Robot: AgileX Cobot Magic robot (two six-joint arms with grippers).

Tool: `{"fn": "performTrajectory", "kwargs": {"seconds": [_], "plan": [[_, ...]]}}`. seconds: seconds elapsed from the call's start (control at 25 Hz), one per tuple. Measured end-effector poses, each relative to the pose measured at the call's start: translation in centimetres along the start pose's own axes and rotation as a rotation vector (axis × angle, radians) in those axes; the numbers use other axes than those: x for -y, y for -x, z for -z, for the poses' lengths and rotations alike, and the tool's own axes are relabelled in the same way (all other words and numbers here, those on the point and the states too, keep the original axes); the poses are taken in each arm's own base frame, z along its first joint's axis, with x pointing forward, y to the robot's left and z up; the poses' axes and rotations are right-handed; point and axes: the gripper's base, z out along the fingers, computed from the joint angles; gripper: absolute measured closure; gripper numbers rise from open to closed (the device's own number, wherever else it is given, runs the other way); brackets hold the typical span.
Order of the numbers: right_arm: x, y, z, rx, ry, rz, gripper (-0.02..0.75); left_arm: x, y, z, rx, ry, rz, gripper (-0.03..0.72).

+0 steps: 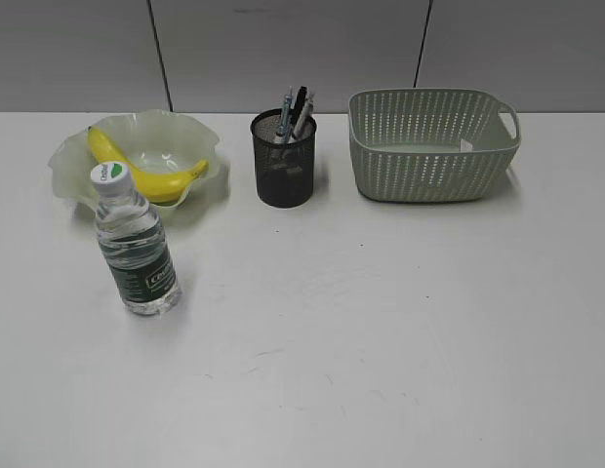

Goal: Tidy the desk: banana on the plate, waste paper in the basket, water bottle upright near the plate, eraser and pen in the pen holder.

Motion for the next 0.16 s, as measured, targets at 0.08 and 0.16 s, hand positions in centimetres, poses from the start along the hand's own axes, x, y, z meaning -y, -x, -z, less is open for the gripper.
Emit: {"fn": "performTrajectory", "kwargs": {"seconds": [0.08, 0.16], "plan": [[0.00, 0.00, 0.00, 0.000, 0.000, 0.000, 0.396, 0.00, 0.00, 0.00, 0.000, 0.000, 0.000, 0.457], [0.00, 0.00, 0.00, 0.000, 0.000, 0.000, 0.395, 0.00, 0.00, 0.00, 0.000, 0.000, 0.000, 0.457]]}}
